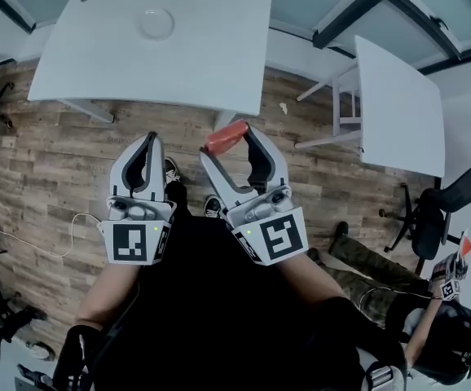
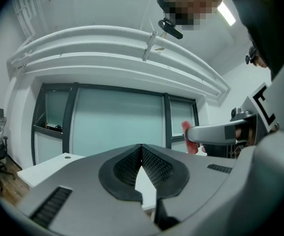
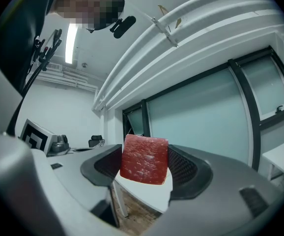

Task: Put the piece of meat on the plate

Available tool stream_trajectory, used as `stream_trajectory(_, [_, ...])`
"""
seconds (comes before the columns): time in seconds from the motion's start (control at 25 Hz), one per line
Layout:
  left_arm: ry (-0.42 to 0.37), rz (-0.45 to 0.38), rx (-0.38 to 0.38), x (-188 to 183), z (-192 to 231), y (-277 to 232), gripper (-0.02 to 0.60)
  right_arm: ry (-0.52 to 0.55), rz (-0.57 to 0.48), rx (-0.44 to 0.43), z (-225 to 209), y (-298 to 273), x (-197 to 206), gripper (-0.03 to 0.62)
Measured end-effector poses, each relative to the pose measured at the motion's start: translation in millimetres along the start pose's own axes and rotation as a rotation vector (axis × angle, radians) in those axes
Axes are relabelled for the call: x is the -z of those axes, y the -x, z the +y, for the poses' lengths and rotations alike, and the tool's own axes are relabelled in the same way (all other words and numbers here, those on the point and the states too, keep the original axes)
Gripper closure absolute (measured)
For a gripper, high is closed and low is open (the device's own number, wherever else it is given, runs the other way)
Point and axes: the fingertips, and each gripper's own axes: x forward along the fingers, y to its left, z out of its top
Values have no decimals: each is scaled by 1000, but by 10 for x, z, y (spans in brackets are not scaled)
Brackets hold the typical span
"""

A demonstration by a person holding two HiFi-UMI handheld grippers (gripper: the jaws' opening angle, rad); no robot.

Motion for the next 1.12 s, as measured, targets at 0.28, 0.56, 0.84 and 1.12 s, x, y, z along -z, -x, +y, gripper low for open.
stream_trajectory(0.28, [-5,12,57,47,538,-506,589,2,20,18,-26,-779,45,303])
stream_trajectory(0.56, [14,34,68,60,1187,-836,589,36,29,35,-28,-1525,8,303])
stream_trajectory(0.84, [18,16,49,69,1654,-974,589,46,27,30,68,-1985,40,303])
stream_trajectory(1.12, [39,81,26,240,1893,-1342,589,30,82,25,-208,-2390,181,301])
